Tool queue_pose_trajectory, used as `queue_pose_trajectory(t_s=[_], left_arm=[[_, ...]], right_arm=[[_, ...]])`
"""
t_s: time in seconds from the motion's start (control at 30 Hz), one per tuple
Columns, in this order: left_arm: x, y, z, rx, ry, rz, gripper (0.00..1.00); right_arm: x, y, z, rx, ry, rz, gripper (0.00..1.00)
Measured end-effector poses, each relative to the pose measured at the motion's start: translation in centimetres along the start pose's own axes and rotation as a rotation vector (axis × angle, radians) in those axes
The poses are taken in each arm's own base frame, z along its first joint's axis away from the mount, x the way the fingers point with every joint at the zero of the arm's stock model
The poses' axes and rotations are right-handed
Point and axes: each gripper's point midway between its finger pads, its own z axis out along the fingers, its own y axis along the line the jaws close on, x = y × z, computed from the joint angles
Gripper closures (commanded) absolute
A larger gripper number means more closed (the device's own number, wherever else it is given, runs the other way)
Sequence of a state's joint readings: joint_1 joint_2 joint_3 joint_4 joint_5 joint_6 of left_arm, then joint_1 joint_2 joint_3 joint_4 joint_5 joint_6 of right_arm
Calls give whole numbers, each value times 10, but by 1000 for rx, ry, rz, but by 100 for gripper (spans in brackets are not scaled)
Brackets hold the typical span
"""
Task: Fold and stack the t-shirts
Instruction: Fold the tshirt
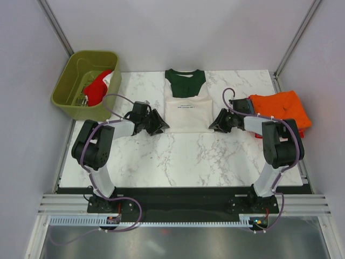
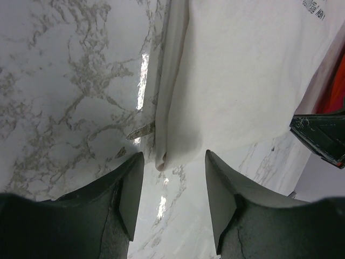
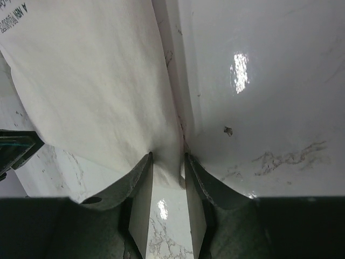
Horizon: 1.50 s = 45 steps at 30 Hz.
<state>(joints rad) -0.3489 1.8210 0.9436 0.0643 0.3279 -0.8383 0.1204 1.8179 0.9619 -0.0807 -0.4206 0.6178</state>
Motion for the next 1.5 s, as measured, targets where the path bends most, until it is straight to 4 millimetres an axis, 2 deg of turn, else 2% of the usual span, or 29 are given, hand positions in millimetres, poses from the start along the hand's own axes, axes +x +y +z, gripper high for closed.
queue_pose_trajectory(t_s=[0.13, 0.4, 0.7, 0.8, 0.9, 0.93, 1.0, 1.03, 1.23, 1.37, 1.5], left_arm=[[0, -1, 0, 8, -2, 2, 45], [1, 0, 1, 12, -2, 3, 45], [3, 0, 4, 16, 0, 0, 53], [6, -1, 5, 20, 2, -2, 59], [9, 0, 7, 23, 3, -6, 67], [9, 0, 7, 24, 3, -11, 74], [10, 2, 9, 20, 4, -16, 84], [11, 3, 9, 18, 6, -21, 96], [12, 4, 8, 17, 3, -26, 98], [13, 1, -4, 21, -7, -22, 98], [13, -12, -29, 51, -30, -9, 98]], right_arm=[[2, -1, -4, 3, -12, -7, 57], [7, -5, -10, 18, -25, -13, 58], [11, -4, -8, -5, -20, 0, 66], [12, -3, -7, -11, -20, 3, 68], [15, -1, -6, -17, -19, 4, 74], [16, -1, -5, -19, -17, 4, 84], [18, 0, -4, -20, -13, 6, 97], [19, 0, -4, -20, -11, 9, 100], [20, 2, -5, -30, -6, 13, 100], [22, 8, -19, -37, -13, 4, 100], [17, 29, -49, -79, -59, -39, 100]])
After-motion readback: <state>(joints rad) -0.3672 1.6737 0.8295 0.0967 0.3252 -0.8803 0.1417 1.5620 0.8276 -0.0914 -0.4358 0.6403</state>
